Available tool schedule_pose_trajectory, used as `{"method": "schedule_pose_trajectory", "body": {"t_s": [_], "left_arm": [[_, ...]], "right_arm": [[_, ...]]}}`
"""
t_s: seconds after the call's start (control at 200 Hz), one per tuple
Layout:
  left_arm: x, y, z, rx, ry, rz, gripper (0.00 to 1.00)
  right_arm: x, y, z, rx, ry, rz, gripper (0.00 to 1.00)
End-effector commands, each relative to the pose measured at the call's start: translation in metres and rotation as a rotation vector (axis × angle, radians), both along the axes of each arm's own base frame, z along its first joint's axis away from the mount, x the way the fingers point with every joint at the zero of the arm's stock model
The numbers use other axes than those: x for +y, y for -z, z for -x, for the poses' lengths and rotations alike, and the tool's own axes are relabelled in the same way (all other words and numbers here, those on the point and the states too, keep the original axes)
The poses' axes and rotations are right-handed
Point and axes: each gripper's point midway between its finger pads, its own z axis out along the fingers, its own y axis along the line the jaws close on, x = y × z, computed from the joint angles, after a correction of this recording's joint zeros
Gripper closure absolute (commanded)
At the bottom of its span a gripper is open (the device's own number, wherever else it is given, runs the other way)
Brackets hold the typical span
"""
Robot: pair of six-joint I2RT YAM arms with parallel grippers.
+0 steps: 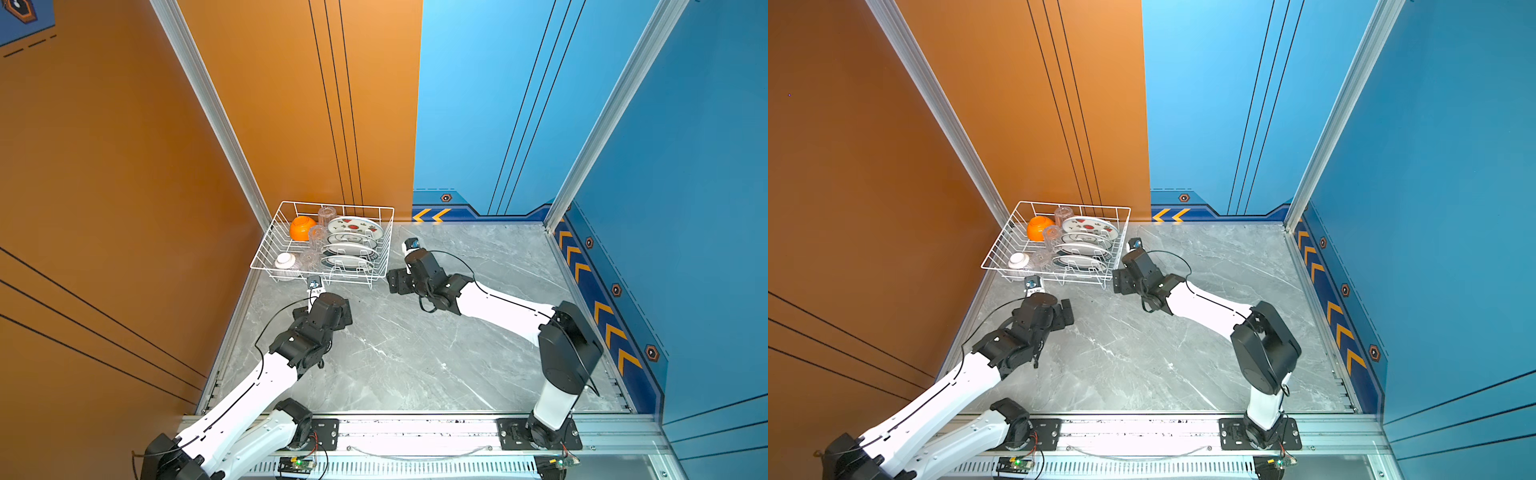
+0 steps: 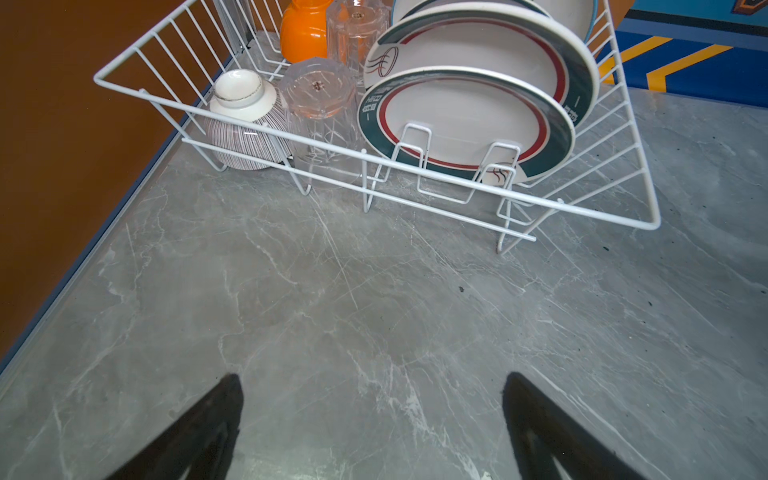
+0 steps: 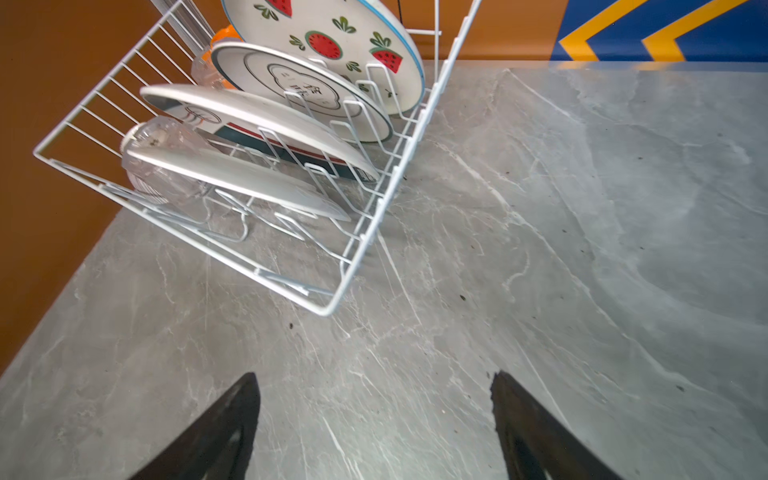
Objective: Unload the mixed dishes from the dish rack
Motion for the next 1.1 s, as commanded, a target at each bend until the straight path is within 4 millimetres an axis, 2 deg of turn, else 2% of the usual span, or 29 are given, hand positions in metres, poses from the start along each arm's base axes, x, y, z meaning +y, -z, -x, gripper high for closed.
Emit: {"method": "schedule_pose_trajectory", "body": {"t_s": [0.0,0.095,0.295,0.37,0.385,0.46,0.48,0.5,0.656,0.796,0.946,1.091], "left_arm": [[0.004,0.012,0.018,0.029,0.002,0.032,0.02],[0.006,0.012,0.024,0.017,0.003,0.048,0.02],[0.009,0.008,0.029,0.007,0.007,0.047,0.02],[0.011,0.004,0.031,-0.001,0.005,0.043,0.02],[0.011,0.004,0.031,-0.001,0.006,0.041,0.02],[0.013,0.001,0.032,-0.013,0.004,0.039,0.02],[0.014,0.0,0.033,-0.017,0.004,0.04,0.02],[0.014,-0.001,0.033,-0.023,0.002,0.042,0.02],[0.019,-0.005,0.036,-0.052,-0.016,0.042,0.02],[0.022,-0.007,0.037,-0.066,-0.018,0.039,0.02],[0.024,-0.008,0.039,-0.079,-0.026,0.041,0.02],[0.026,-0.008,0.04,-0.082,-0.031,0.037,0.02]], "right_arm": [[0.03,-0.016,-0.005,0.007,-0.028,-0.088,0.18],[0.035,-0.013,-0.013,0.007,0.001,-0.07,0.22],[0.028,0.006,-0.036,0.017,0.106,0.052,0.36],[0.028,0.009,-0.04,0.029,0.12,0.084,0.36],[0.028,0.023,-0.041,0.049,0.122,0.109,0.36],[0.024,0.039,-0.039,0.085,0.135,0.16,0.37],[0.028,0.029,-0.043,0.072,0.137,0.144,0.37],[0.028,0.029,-0.044,0.071,0.139,0.145,0.37],[0.026,0.04,-0.048,0.087,0.148,0.196,0.41],[0.026,0.052,-0.052,0.102,0.149,0.276,0.55],[0.025,0.06,-0.058,0.103,0.168,0.334,0.61],[0.02,0.068,-0.064,0.108,0.202,0.364,0.73]]}}
